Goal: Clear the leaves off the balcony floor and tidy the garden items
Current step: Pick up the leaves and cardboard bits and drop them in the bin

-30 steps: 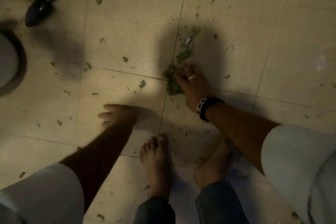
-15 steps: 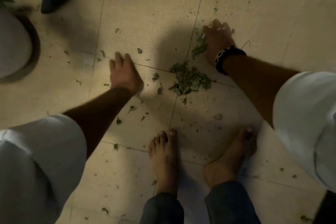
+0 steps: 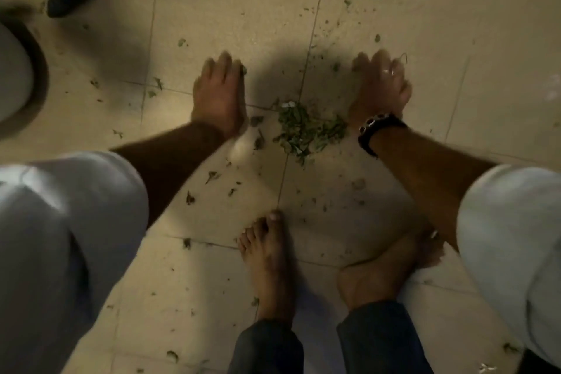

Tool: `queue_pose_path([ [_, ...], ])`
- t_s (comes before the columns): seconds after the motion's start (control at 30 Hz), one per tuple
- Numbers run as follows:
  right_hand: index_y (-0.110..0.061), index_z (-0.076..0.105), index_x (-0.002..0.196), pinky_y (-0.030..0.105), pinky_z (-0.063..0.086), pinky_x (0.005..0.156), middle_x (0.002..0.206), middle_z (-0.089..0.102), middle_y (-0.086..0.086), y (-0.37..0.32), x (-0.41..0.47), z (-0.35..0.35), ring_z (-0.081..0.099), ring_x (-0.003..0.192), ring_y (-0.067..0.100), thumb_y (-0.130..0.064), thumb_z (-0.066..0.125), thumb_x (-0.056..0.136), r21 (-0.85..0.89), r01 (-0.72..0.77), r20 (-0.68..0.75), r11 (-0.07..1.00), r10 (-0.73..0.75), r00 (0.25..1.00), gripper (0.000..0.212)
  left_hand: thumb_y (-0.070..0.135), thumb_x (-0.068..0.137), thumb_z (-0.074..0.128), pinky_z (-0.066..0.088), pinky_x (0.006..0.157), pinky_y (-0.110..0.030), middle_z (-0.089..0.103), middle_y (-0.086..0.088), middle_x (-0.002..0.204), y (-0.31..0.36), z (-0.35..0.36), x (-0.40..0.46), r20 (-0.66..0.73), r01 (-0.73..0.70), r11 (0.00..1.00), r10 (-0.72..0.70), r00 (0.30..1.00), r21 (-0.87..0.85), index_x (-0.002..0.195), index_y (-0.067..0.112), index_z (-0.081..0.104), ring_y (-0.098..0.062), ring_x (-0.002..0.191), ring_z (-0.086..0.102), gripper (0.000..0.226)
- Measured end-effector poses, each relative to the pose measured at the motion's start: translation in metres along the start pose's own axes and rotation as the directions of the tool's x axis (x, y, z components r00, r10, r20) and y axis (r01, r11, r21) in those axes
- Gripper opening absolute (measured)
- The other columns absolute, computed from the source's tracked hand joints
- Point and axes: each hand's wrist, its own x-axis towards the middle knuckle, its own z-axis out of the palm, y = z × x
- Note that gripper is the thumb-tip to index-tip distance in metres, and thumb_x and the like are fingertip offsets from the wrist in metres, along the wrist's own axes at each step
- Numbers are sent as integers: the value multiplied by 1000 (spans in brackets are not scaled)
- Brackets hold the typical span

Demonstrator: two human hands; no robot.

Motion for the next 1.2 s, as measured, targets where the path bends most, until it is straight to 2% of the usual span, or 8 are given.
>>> queue_pose_path([
  [0.17, -30, -1, 154, 50, 7, 120, 162, -11, 9, 5, 30, 17, -7, 148, 35, -16, 46, 94, 27, -154, 264, 988, 142, 954, 77, 17, 76, 72, 26, 117, -53, 25, -17, 154, 21, 8, 42, 202, -64, 997, 53, 978, 48, 145, 8, 30, -41, 141, 23, 81],
  [0.27, -19, 6, 155, 49, 11, 120, 162, -2, 14, -9, -12, 38, 1, 148, 37, -30, 44, 96, -65, 145, 241, 987, -126, 962, 71, 12, 85, 62, 26, 118, -53, 14, -16, 161, 57, 19, 0, 254, -249, 967, 253, 933, -48, 154, 11, 20, -39, 148, 11, 81],
  [0.4, -21, 31, 148, 48, 33, 112, 156, 26, 11, -3, -92, 32, 27, 141, 36, -8, 58, 84, 207, 316, 191, 926, -355, 915, 71, -10, 80, 48, 29, 118, -46, 24, -18, 159, 74, 15, -61, 259, -244, 929, 317, 912, -279, 155, 9, 20, -35, 146, 23, 82],
  [0.5, -30, 20, 150, 47, 41, 105, 155, 20, 10, 15, -104, 16, 27, 137, 35, -17, 72, 72, 103, 29, 172, 994, -46, 984, 95, -2, 79, 57, 44, 104, -53, 35, -21, 150, 55, 5, -67, 54, -192, 976, 198, 979, -101, 150, 10, 31, -40, 132, 39, 77],
  [0.6, -36, -2, 150, 43, 45, 90, 149, 13, 12, 21, -98, 8, 32, 126, 37, -23, 79, 67, -20, -239, 385, 971, 229, 894, 117, 15, 76, 74, 52, 84, -54, 28, -17, 144, 41, -1, -50, 187, 26, 996, -42, 981, 86, 149, 23, 16, -41, 120, 40, 94],
  [0.7, -33, -8, 151, 45, 43, 98, 154, 4, 20, 7, -94, 17, 35, 131, 40, -22, 78, 74, -53, -199, 475, 978, 200, 857, 116, 15, 73, 80, 53, 73, -47, 28, -17, 137, 54, 4, -40, 274, 112, 990, -132, 953, 87, 149, 25, 13, -41, 114, 43, 101],
  [1.03, -11, 32, 143, 41, 45, 93, 137, 42, 18, -49, -83, 32, 51, 119, 35, -18, 44, 98, 82, 122, 304, 989, -141, 942, 47, 23, 88, 64, 54, 90, -43, 35, -16, 141, 100, 62, -59, 229, -59, 985, 96, 969, -161, 144, 18, 35, -35, 113, 51, 64],
  [1.2, -16, 57, 125, 37, 46, 95, 124, 56, 13, -35, -84, 38, 55, 114, 31, -7, 58, 85, 386, -19, 306, 922, -109, 946, 40, 13, 88, 63, 37, 78, -20, 54, -15, 119, 103, 55, -70, 158, -24, 925, 90, 983, -380, 127, 13, 60, -28, 100, 58, 39],
])
